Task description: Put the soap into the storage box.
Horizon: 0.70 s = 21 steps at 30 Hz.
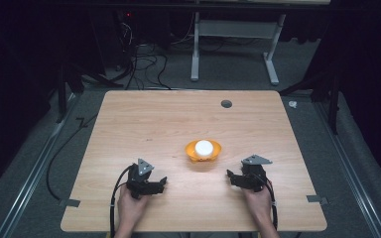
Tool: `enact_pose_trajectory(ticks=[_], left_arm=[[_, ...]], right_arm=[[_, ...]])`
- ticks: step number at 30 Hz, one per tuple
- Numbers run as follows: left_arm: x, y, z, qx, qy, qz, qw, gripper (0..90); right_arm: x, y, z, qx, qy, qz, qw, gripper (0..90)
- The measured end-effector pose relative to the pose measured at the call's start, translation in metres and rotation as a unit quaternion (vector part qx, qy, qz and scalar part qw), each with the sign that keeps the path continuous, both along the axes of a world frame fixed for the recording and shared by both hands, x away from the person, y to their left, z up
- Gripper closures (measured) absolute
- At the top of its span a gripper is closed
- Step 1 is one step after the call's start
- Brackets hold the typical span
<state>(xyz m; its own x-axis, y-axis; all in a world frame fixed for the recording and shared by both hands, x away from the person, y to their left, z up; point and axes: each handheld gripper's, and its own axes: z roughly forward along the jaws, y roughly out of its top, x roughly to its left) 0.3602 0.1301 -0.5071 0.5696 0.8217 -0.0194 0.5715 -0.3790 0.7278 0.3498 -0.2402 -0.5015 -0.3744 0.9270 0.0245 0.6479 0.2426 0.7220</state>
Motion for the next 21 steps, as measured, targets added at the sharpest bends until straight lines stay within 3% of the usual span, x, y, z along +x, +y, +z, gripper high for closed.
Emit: enact_pose_trajectory(ticks=[6,21], left_arm=[[-0.0001,0.0,0.0,0.0,0.0,0.001,1.0,15.7],[-0.0003,0.0001,-0.0001,-0.001,0.0,0.001,1.0,15.7]], right_arm=[[0.0,0.004,-0.001,-0.019,-0.005,0.003,0.9998,27.8],[-0.0003,0.0053,-0.0011,-0.02,-0.003,0.006,0.9998,26.6]])
